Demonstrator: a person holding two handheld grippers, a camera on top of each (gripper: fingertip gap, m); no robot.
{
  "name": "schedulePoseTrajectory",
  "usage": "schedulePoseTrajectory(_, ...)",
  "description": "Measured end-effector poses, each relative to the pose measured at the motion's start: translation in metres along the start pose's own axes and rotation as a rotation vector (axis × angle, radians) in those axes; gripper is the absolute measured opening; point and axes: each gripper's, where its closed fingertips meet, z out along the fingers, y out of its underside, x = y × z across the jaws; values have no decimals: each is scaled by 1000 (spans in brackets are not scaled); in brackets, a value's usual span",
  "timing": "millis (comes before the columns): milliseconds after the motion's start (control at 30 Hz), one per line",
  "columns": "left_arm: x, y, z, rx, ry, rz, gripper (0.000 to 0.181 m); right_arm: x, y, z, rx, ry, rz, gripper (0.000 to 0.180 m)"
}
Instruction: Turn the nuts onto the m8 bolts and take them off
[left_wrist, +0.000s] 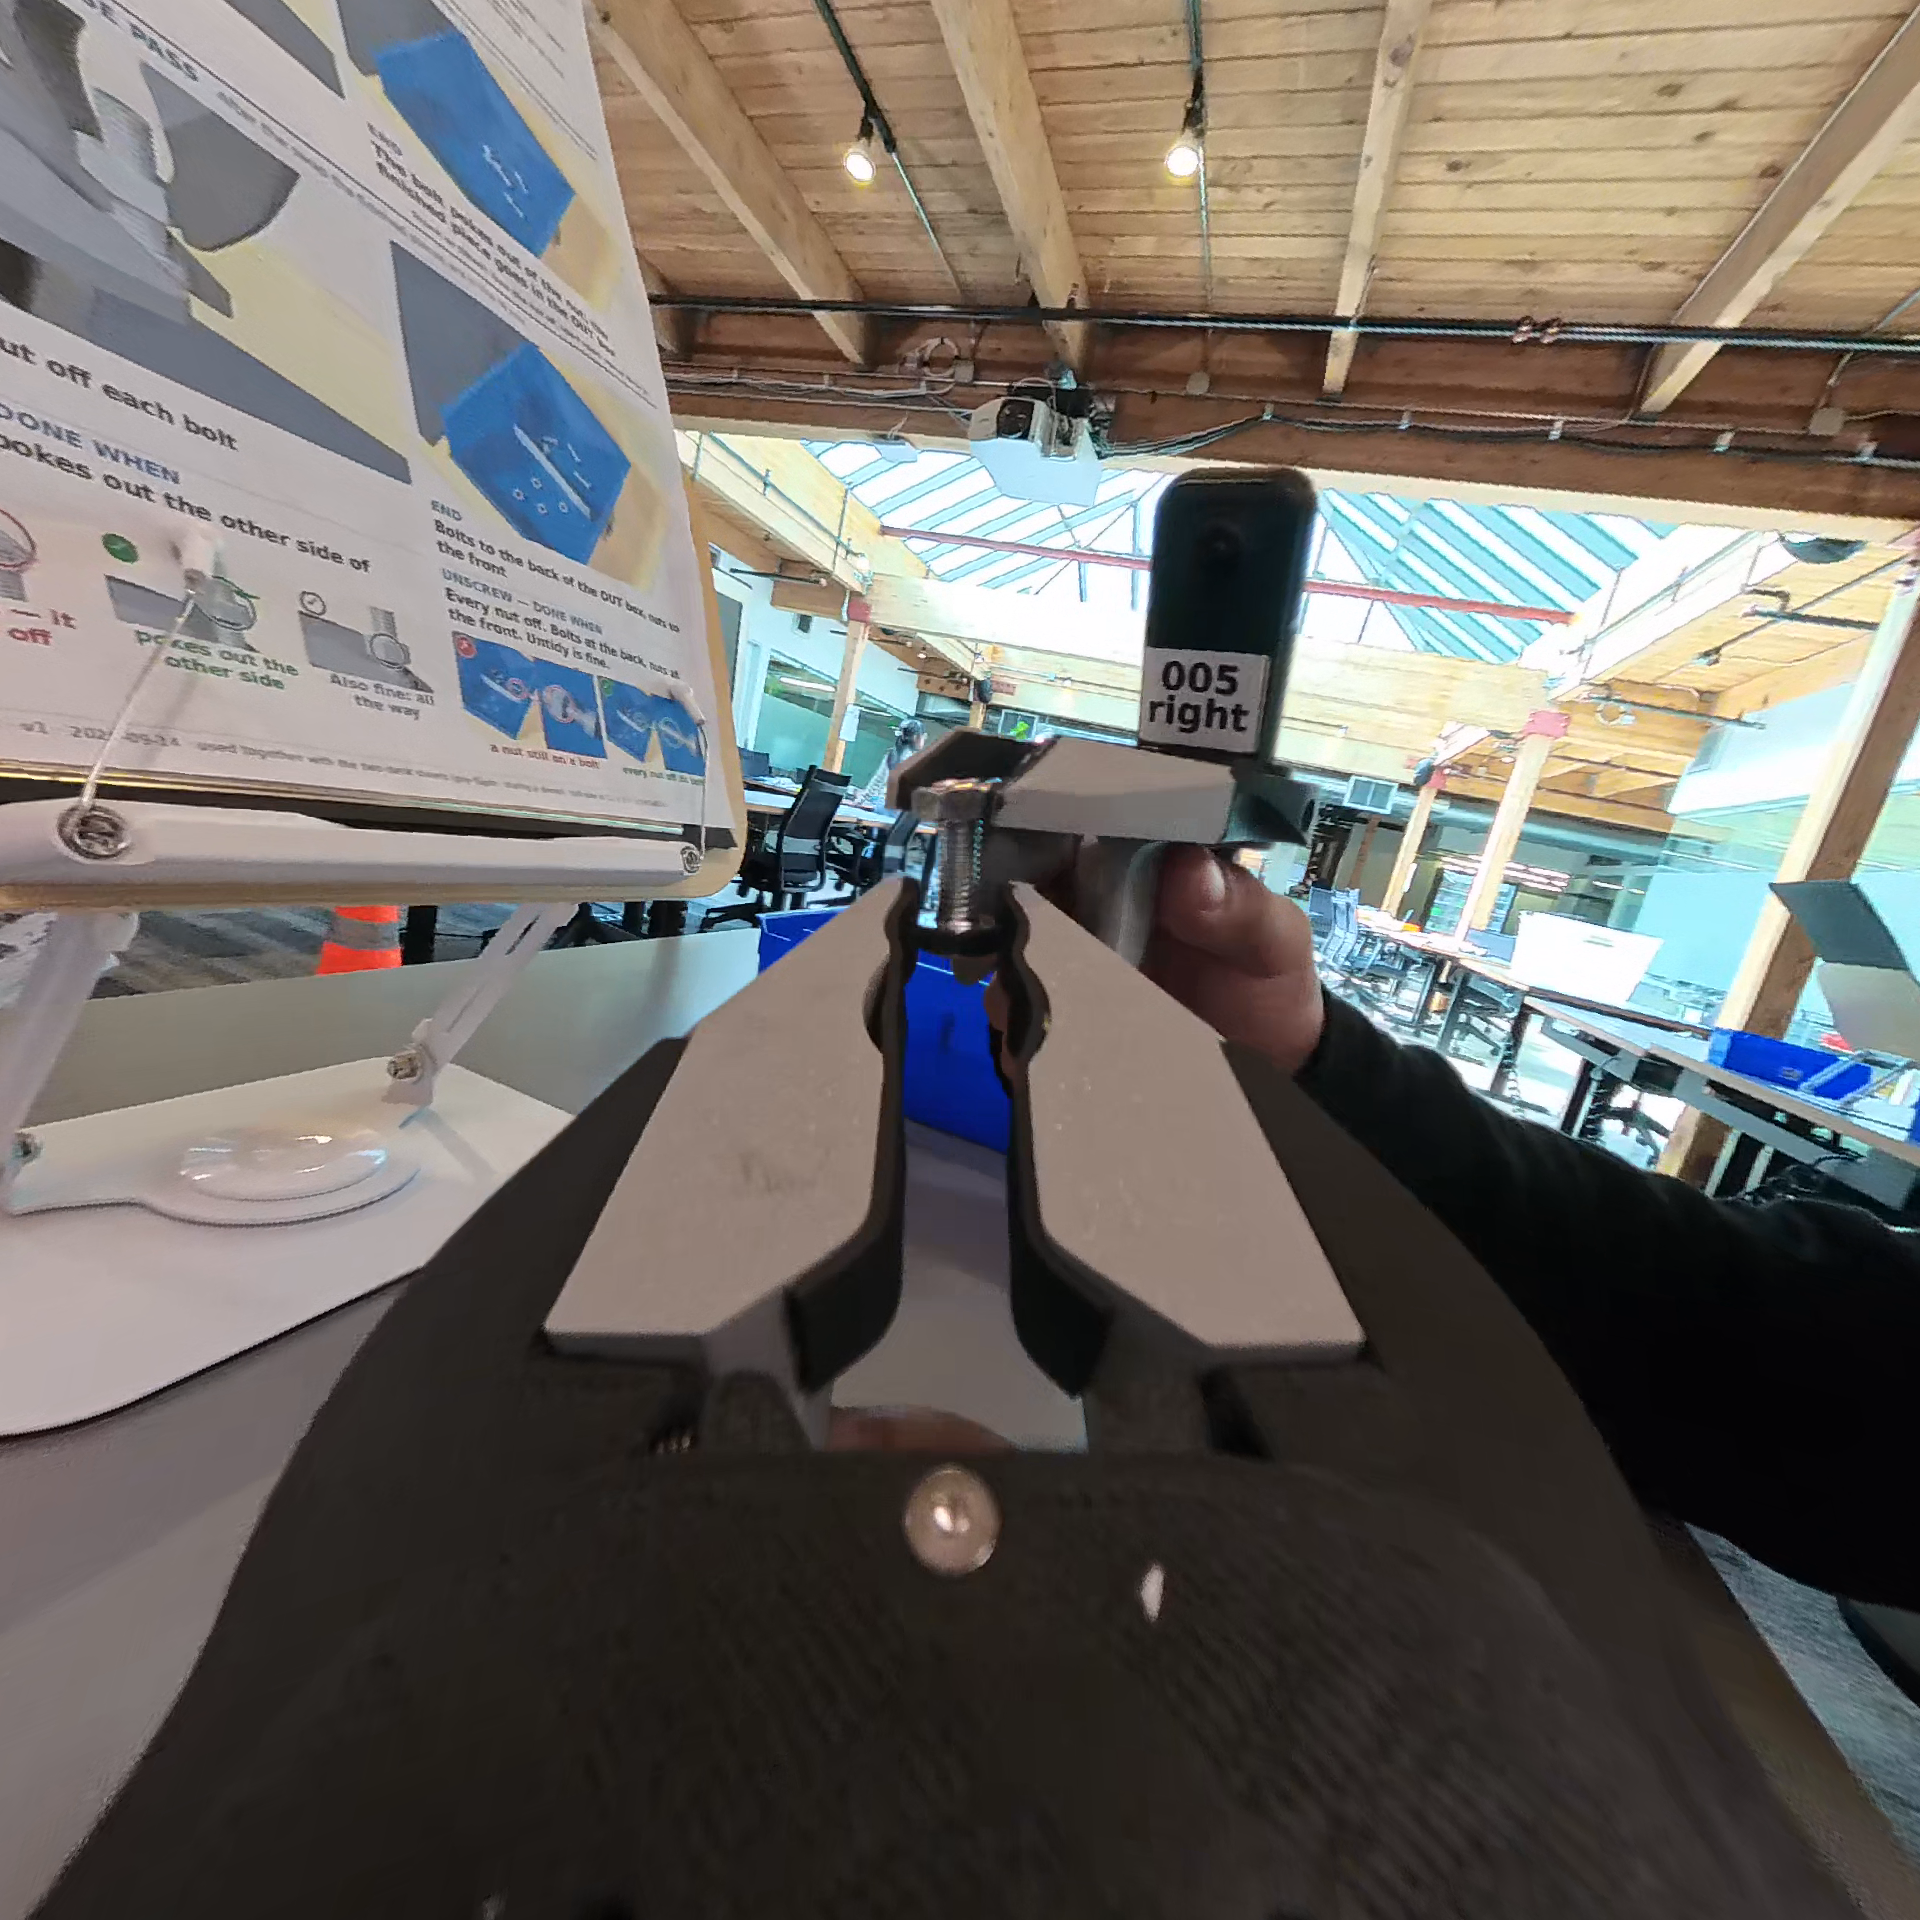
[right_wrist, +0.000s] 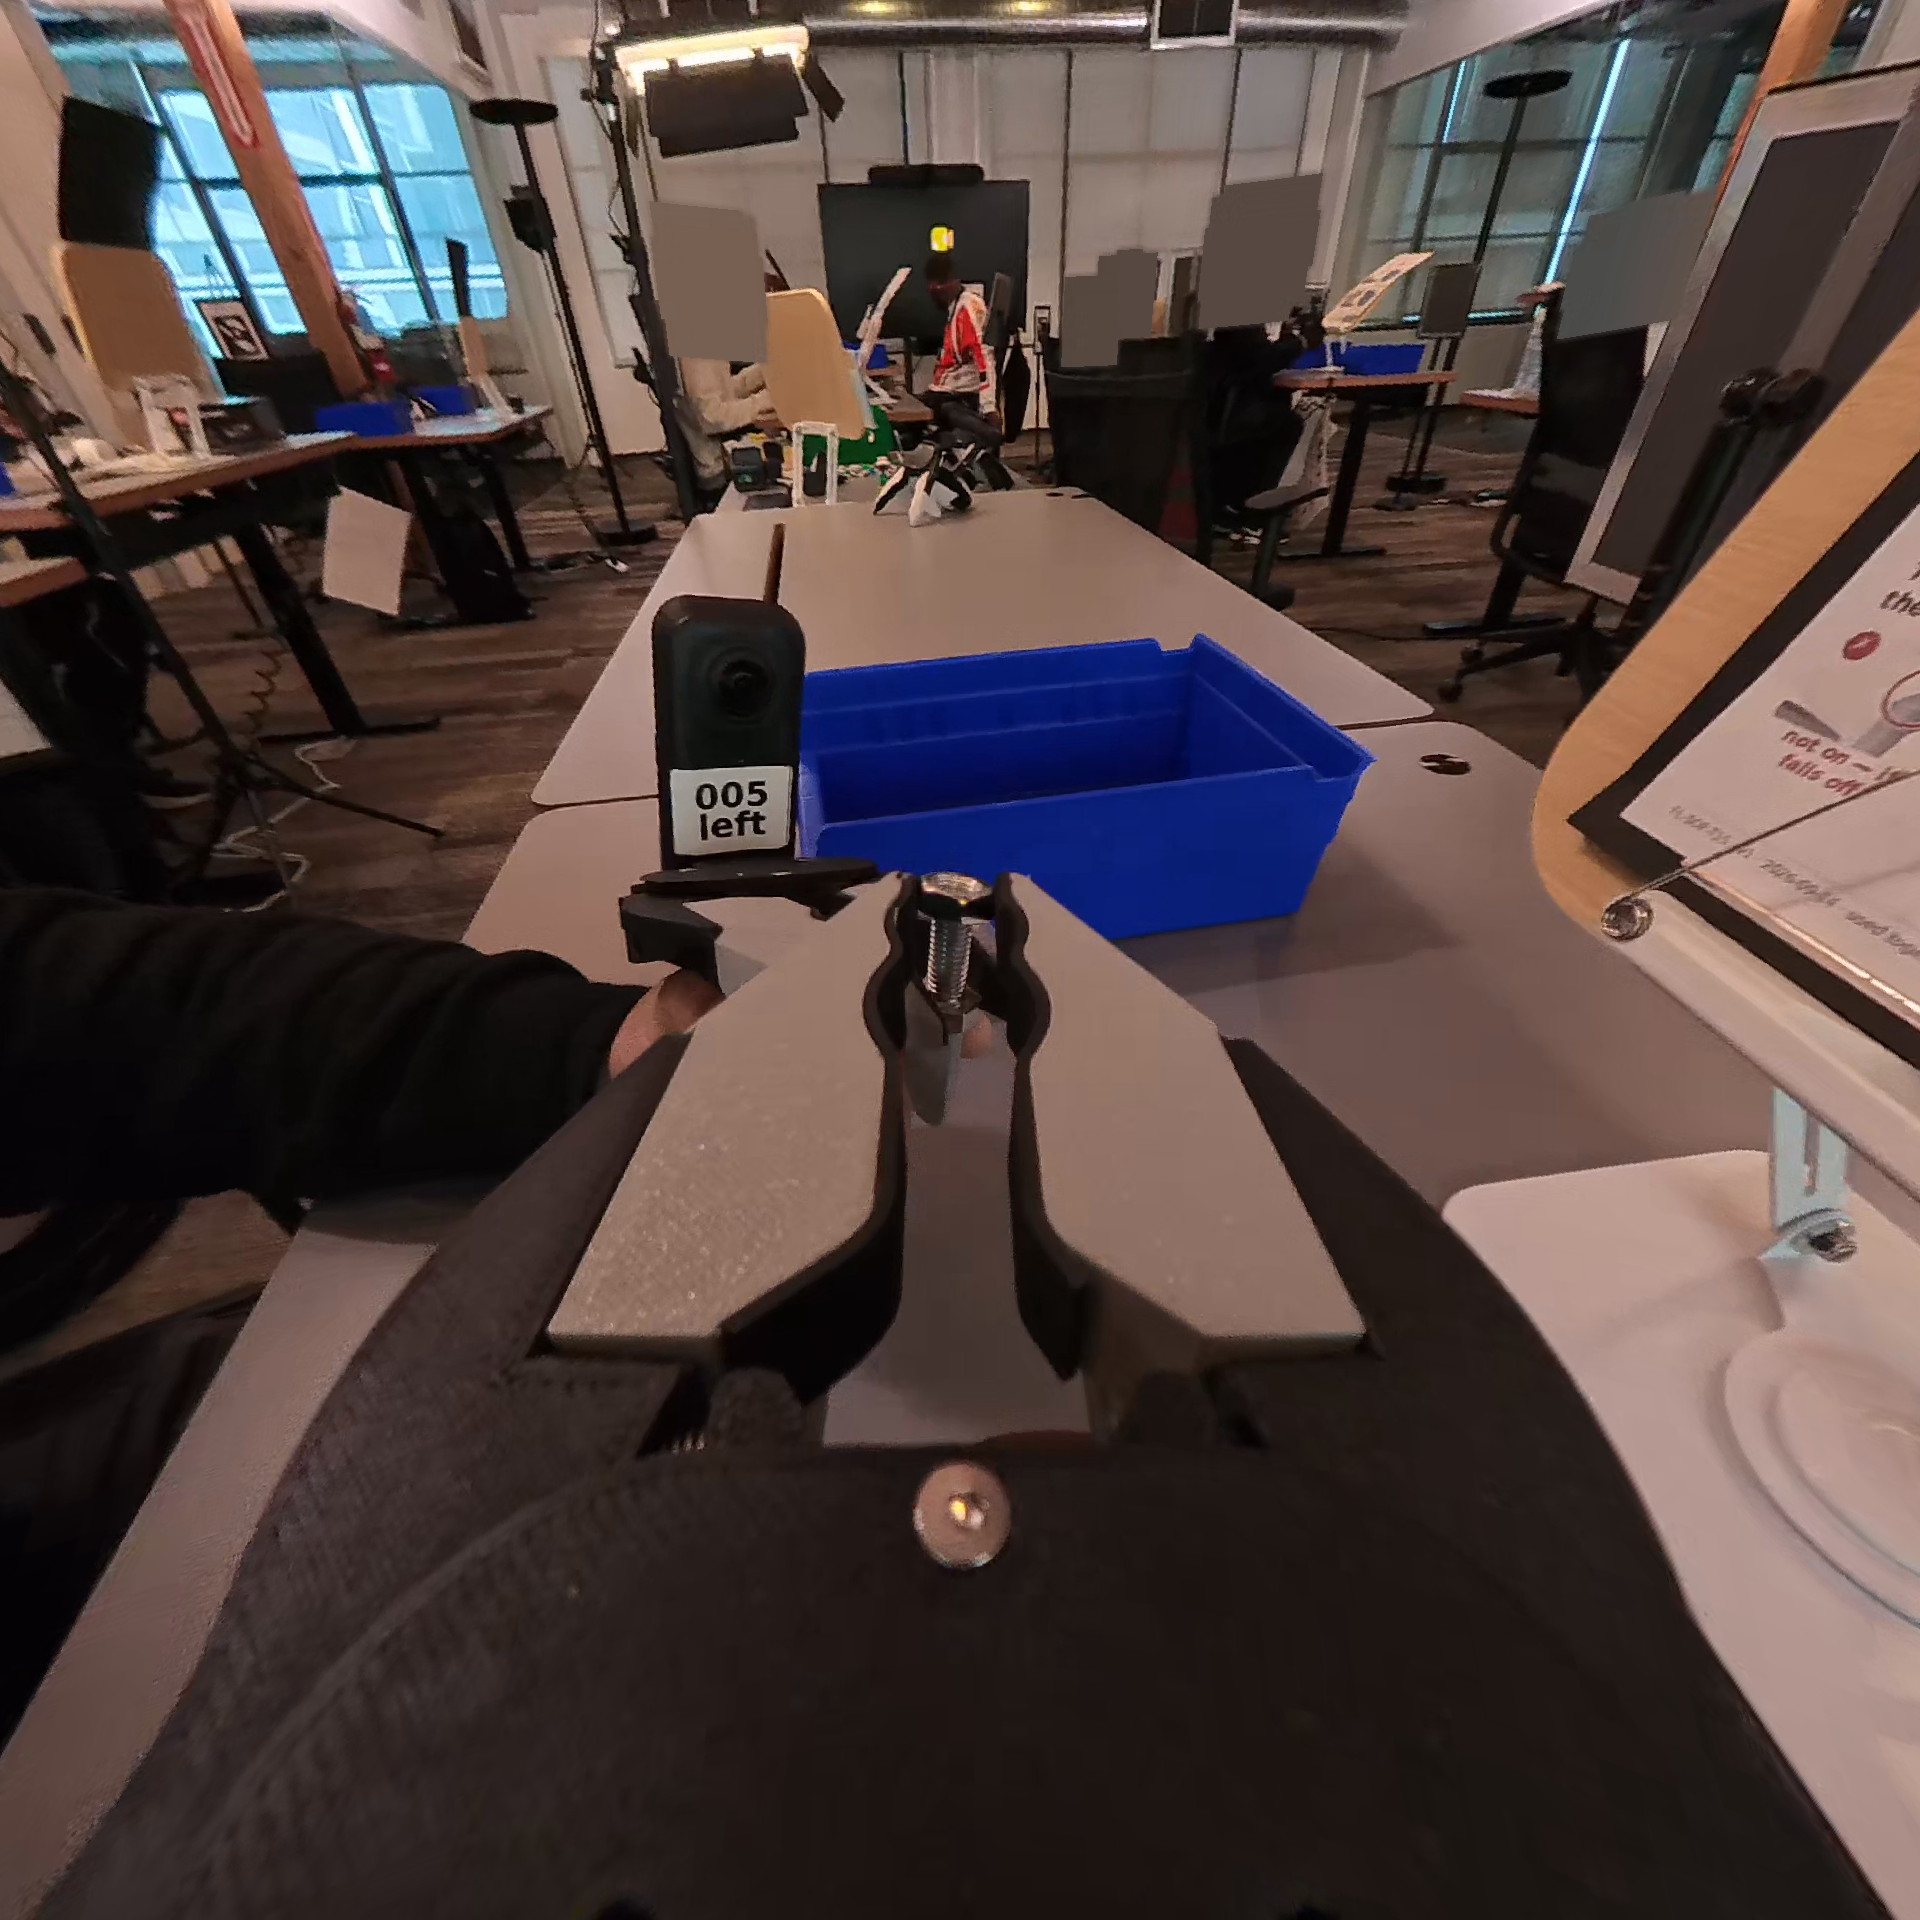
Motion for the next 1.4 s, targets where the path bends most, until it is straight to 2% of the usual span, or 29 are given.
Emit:
schedulePoseTrajectory(167, -10, 1, -1, -20, -84, 62, 12, 7, 2, 4, 49, 31, 40, 11)
schedulePoseTrajectory(567, -36, 8, -5, -108, -315, 205, 12, 26, 11, 12, 130, 232, 15, 11)
schedulePoseTrajectory(800, -50, 18, -8, -194, -424, 298, 12, 36, 21, 14, 124, 305, 40, 11)
schedulePoseTrajectory(933, -49, 17, -8, -181, -401, 258, 12, 35, 19, 14, 121, 295, 20, 11)
schedulePoseTrajectory(1067, -49, 17, -9, -173, -377, 220, 13, 30, 14, 13, 121, 256, 14, 19)
schedulePoseTrajectory(1267, -50, 19, -9, -175, -357, 200, 12, 33, -4, -4, 172, 223, 33, 19)
schedulePoseTrajectory(1400, -39, 19, -4, -156, -268, 144, 12, 25, -1, -6, 98, 104, 60, 16)
